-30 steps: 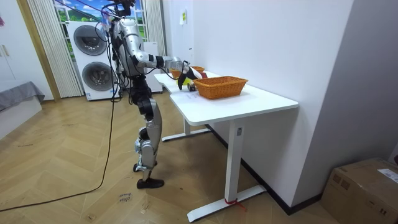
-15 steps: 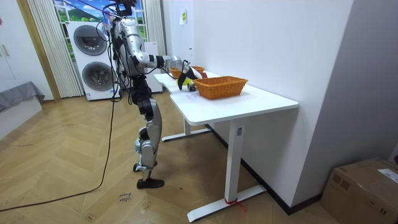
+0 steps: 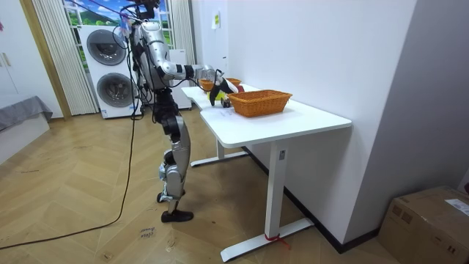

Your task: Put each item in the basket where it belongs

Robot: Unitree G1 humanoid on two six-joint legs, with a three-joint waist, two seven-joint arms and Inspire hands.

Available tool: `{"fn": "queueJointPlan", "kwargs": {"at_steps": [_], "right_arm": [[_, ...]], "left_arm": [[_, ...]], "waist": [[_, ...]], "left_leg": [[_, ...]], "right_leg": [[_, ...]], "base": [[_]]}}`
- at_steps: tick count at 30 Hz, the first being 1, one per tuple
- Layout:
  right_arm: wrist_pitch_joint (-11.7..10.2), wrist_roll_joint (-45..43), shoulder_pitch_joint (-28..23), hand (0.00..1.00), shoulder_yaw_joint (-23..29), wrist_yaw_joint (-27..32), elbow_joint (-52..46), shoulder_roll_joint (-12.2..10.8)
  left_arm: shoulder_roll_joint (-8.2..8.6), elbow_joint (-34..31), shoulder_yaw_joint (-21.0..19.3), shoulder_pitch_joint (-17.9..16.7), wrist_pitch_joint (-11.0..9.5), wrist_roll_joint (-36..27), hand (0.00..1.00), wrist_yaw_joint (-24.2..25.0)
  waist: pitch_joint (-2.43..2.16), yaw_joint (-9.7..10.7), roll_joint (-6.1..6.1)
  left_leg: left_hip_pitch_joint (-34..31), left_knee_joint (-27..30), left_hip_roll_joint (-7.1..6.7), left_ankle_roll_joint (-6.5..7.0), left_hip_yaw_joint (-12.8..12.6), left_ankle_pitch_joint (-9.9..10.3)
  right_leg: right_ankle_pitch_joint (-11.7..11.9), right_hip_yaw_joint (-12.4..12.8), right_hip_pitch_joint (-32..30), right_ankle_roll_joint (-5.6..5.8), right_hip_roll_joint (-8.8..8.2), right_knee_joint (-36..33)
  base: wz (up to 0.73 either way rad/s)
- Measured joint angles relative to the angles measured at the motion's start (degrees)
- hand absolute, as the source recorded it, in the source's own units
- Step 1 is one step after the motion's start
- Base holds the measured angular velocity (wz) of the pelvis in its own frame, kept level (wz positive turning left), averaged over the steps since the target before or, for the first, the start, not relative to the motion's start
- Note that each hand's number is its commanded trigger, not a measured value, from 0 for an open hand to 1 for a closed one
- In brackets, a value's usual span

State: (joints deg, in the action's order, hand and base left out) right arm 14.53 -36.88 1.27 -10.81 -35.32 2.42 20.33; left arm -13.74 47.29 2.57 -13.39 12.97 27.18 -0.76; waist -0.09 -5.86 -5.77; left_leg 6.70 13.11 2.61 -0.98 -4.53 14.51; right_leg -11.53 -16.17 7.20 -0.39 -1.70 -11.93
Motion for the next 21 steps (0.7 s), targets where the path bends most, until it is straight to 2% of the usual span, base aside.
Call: {"fn": "queueJointPlan", "kwargs": {"at_steps": [3,10,11,12,13,14,21], "right_arm": [[0.5,-0.3,1.1,0.0,-0.6,-0.2,1.3,0.0],[1.3,-2.0,1.7,0.02,-1.0,-1.1,1.3,-0.2],[1.3,-2.0,1.7,0.21,-1.1,-1.1,1.3,-0.2],[1.3,-2.2,1.7,0.75,-1.2,-1.1,1.3,-0.2],[1.3,-2.2,1.7,0.97,-1.2,-1.1,1.3,-0.2],[1.3,-2.3,1.7,1.0,-1.3,-1.1,1.3,-0.2],[1.4,-8.1,3.1,1.0,-2.1,0.9,1.6,-0.6]], "left_arm": [[0.09,0.0,0.0,0.0,0.5,0.0,0.0,-0.8],[0.09,0.0,0.0,0.1,0.7,0.0,0.0,-1.0],[0.1,0.0,0.0,0.1,0.7,0.0,0.0,-1.0],[0.1,0.0,0.0,0.2,0.7,0.0,0.0,-1.0],[0.09,0.0,0.0,0.3,0.7,0.0,0.0,-1.0],[0.09,0.0,0.0,0.5,0.7,0.0,0.0,-1.0],[0.08,0.0,0.4,1.3,0.7,0.0,0.0,-1.1]], "waist": [[0.02,-0.7,-0.04],[0.06,-0.7,-0.47],[0.06,-0.6,-0.56],[0.05,-0.6,-0.61],[0.06,-0.6,-0.61],[0.06,-0.6,-0.62],[0.04,-1.0,-0.62]], "left_leg": [[0.0,0.2,0.0,0.04,0.1,0.0],[-0.4,0.4,-0.27,0.2,0.2,-0.1],[-0.4,0.4,-0.28,0.23,0.2,-0.1],[-0.4,0.5,-0.29,0.25,0.2,-0.1],[-0.4,0.5,-0.29,0.26,0.2,-0.1],[-0.4,0.5,-0.3,0.26,0.2,-0.1],[-0.4,0.5,-0.33,0.31,0.4,-0.1]], "right_leg": [[0.2,0.2,-0.1,-0.09,0.03,-0.1],[0.3,0.2,-0.2,0.02,-0.14,0.2],[0.3,0.2,-0.1,0.06,-0.14,0.3],[0.3,0.2,-0.1,0.09,-0.15,0.3],[0.3,0.2,-0.1,0.1,-0.16,0.3],[0.3,0.2,-0.1,0.1,-0.17,0.3],[0.3,0.1,-0.1,0.1,-0.19,0.3]], "base": [[-0.03],[0.0],[0.0],[0.0],[0.0],[0.0],[0.0]]}}
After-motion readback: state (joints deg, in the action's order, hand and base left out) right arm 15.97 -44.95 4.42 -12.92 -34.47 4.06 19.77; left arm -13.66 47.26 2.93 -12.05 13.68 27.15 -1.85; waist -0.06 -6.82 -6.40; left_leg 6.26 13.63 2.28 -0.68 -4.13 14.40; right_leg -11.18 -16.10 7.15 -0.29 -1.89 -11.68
